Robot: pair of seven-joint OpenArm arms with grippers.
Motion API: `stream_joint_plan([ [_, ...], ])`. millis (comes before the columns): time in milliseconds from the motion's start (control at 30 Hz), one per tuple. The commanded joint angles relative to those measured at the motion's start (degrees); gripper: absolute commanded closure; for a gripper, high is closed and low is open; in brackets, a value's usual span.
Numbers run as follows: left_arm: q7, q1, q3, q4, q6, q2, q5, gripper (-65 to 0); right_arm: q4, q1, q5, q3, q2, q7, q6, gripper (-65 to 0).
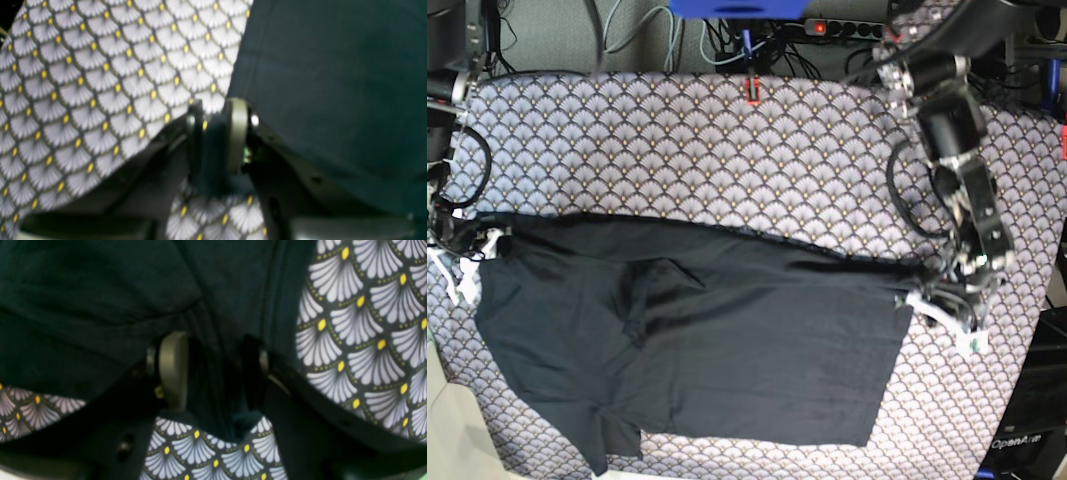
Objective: Fold the T-shirt properly
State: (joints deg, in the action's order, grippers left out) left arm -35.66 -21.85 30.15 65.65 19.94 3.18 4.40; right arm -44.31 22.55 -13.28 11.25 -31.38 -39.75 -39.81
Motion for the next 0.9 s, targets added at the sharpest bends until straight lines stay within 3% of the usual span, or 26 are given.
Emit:
stream_joint_plan([
  [0,1.86,-3.08,-0.22,-0.81,0.23,0.29,-0.58,-12.4,-0.83,1.50,-0.04,0.32,-1.11,0.41,-0.19,-28.4],
  [200,9.33,-8.53,-0.31,-12.77,0.06,0.29,-0.14,-12.3,-10.41,-1.05,0.22,0.32,1.09,-0.21,-0.19,-28.4],
  [333,9.86,-9.85,-0.22,-14.88,0.06,0.29,-0.40,-12.3,-18.59,-3.60,0.22,0.32,1.09,-3.55,-0.19,-28.4],
  [533,1.68,-8.62,0.22,-5.38,0.76,-0.32,-0.76,-12.3,-26.15,-6.50,0.31,6.03,0.74,-6.89,-0.19,-28.4],
  [667,-5.00,-3.69,-0.22,9.39,0.85,-1.11,-0.93,-12.4,-28.43,-9.40,0.31,11.48,0.65,-7.95,-0.19,-28.4],
  [867,-13.26,5.98,-0.22,26.35,0.85,-1.99,-6.38,-12.5,-28.08,-13.36,0.31,15.00,0.21,-7.24,-0.19,-29.4],
])
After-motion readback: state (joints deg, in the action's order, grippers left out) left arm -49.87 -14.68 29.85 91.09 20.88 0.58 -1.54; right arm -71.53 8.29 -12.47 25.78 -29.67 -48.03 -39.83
